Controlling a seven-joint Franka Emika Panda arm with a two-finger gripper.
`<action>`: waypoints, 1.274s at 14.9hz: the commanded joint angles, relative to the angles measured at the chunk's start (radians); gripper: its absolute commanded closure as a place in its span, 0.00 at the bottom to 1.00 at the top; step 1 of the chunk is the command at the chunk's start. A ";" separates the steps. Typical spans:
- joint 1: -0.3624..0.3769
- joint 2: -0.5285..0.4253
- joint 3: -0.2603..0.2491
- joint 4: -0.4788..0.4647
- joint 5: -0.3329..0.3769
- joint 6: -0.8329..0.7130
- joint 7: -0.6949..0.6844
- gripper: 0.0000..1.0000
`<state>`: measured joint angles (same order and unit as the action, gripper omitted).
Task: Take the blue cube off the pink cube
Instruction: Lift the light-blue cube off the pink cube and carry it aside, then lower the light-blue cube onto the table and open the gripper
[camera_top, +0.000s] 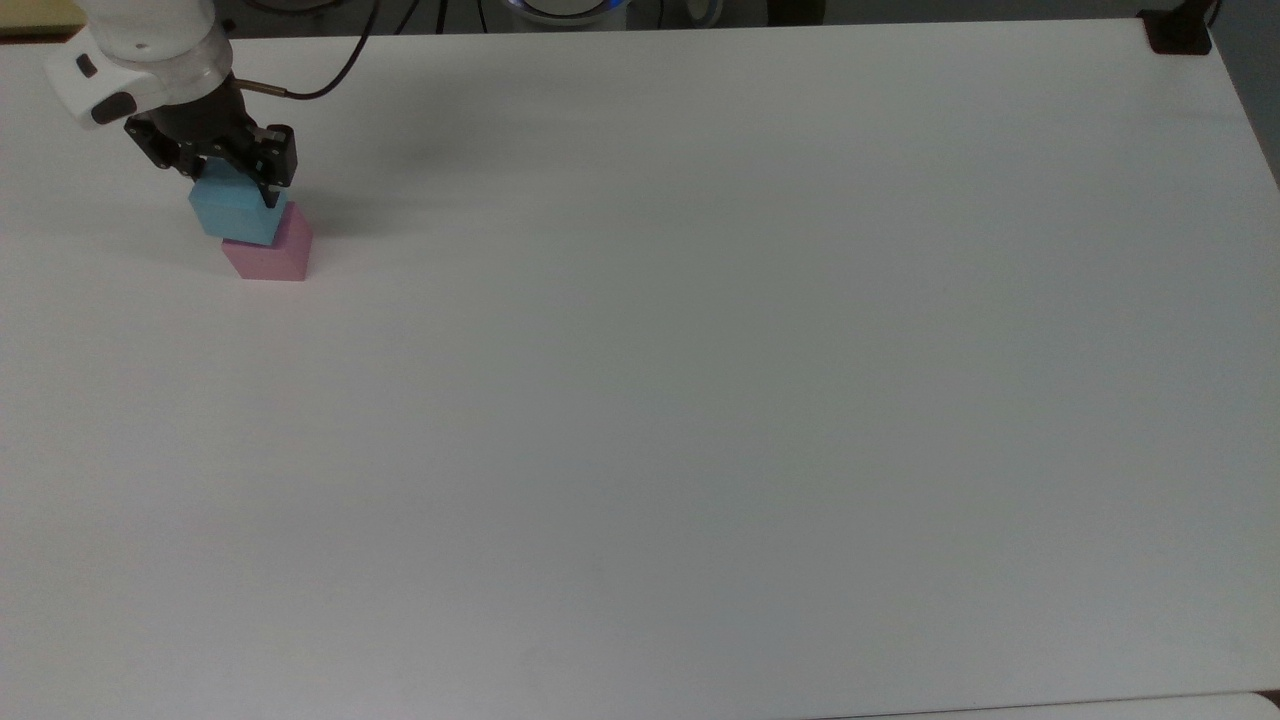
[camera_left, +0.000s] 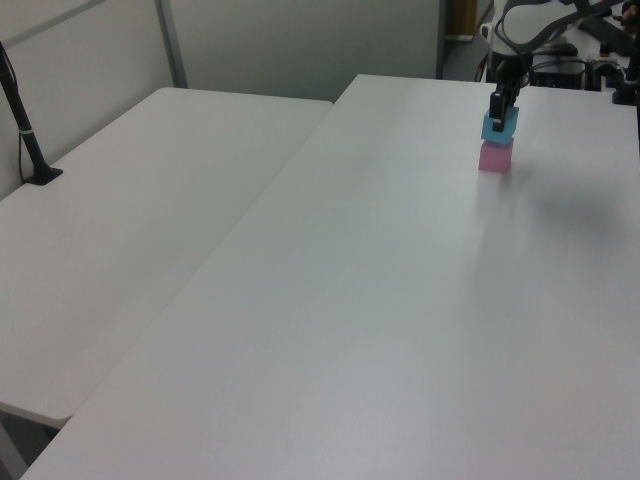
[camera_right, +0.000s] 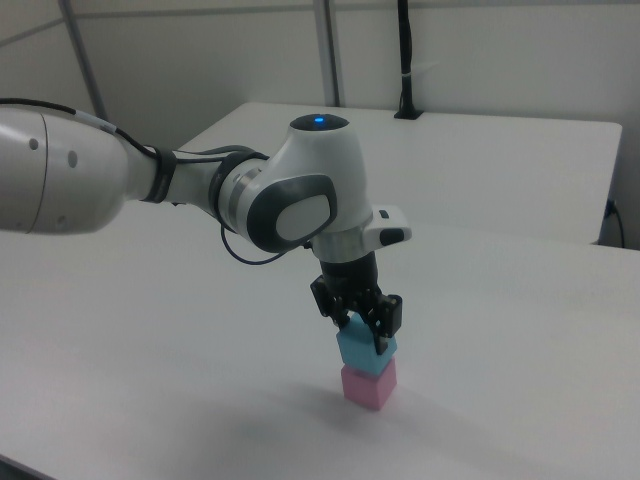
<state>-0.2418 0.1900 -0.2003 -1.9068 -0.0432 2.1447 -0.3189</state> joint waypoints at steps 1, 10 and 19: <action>-0.066 -0.052 -0.001 -0.003 -0.015 -0.071 -0.122 0.53; -0.307 -0.051 -0.001 -0.095 -0.078 0.051 -0.505 0.53; -0.315 0.029 0.001 -0.152 -0.069 0.193 -0.500 0.00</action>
<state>-0.5542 0.2260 -0.2025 -2.0513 -0.1055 2.3196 -0.8153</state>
